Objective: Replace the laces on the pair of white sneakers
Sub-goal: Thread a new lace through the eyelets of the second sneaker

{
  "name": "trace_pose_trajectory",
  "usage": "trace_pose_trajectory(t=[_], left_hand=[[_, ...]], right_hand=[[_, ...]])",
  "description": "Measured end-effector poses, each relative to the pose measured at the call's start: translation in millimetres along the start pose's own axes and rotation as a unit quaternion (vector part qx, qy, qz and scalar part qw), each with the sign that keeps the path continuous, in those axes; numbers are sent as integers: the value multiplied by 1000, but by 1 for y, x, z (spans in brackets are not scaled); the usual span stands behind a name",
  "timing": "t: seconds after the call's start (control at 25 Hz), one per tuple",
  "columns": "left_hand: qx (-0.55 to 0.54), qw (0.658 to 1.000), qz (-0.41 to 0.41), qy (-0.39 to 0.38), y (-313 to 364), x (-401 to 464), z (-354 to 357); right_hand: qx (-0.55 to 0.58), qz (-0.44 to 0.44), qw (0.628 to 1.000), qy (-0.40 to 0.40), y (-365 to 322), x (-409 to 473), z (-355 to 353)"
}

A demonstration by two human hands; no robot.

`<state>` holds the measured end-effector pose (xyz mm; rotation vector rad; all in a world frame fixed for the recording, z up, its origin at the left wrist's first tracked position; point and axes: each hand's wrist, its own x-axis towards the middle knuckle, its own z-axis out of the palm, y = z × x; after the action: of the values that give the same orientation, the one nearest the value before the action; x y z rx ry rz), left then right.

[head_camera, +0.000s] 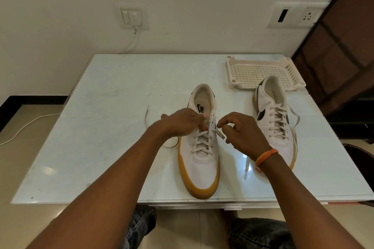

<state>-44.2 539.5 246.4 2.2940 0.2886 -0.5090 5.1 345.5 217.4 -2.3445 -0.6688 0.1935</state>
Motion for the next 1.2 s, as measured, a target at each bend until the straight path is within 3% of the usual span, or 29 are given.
trace_pose_trajectory(t=[0.2,0.4,0.6,0.76,0.88,1.0,1.08,1.2], left_hand=[[217,974,51,38,8,-8,0],[258,964,50,48,7,-11,-4],[156,987,41,16,-3,-14,-13],[165,986,4,35,-11,-16,-10],[179,983,-28,-8,-12,-21,-16],[117,993,-10,-22,-16,-38,-35],[-1,1000,28,-8,-13,-57,-45],[-110,990,85,-9,1,-82,-47]], right_hand=[[39,27,995,-89,0,-1,4],[33,31,998,-42,8,3,-5],[37,40,998,-11,17,9,-6],[-83,10,996,43,19,7,-5],[-117,8,993,10,14,1,-3],[-60,-22,997,45,-5,-6,-7],[11,-60,996,66,-31,-15,-6],[80,-95,992,-22,-72,-34,11]])
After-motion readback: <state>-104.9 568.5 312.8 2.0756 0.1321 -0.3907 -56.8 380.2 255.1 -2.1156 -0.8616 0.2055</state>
